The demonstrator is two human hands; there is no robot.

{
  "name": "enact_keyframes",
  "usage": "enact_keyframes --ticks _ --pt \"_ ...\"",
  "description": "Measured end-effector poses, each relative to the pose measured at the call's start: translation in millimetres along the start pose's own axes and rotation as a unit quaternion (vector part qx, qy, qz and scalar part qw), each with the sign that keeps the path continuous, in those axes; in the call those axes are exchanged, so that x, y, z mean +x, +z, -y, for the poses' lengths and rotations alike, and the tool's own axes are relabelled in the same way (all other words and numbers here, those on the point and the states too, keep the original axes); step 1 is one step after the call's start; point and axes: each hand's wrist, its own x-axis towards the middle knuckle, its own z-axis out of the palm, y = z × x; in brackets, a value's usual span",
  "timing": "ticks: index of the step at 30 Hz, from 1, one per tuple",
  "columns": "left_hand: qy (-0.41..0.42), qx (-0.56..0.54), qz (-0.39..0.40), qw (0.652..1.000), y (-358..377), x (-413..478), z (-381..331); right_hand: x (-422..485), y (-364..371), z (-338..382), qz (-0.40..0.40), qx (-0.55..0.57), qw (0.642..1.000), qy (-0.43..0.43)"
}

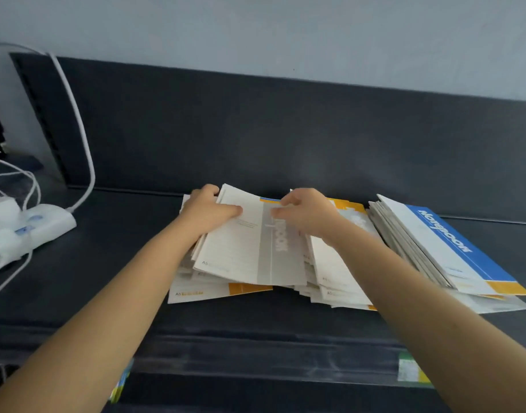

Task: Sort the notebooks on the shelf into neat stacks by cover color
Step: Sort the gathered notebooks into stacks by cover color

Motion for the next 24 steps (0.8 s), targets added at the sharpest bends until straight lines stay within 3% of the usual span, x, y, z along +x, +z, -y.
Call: enact_keyframes --ticks 7,14,20,24 --pt "0.023 0.101 0.058 0.993 9 4 -10 16 29 -32 -0.024 -0.15 0.987 -0.055" --pt "-0.008 -0.039 0.083 0.996 4 4 3 20 35 -41 -0.022 -0.179 0.981 -0.078" --pt "-0.047 -0.073 0.089 0.992 -10 2 3 19 36 -41 -0.018 -0.176 0.981 -0.077" --pt "-0.056 0.061 0.03 0.996 -20 0 4 19 36 -41 -0.024 -0.168 0.982 -0.079"
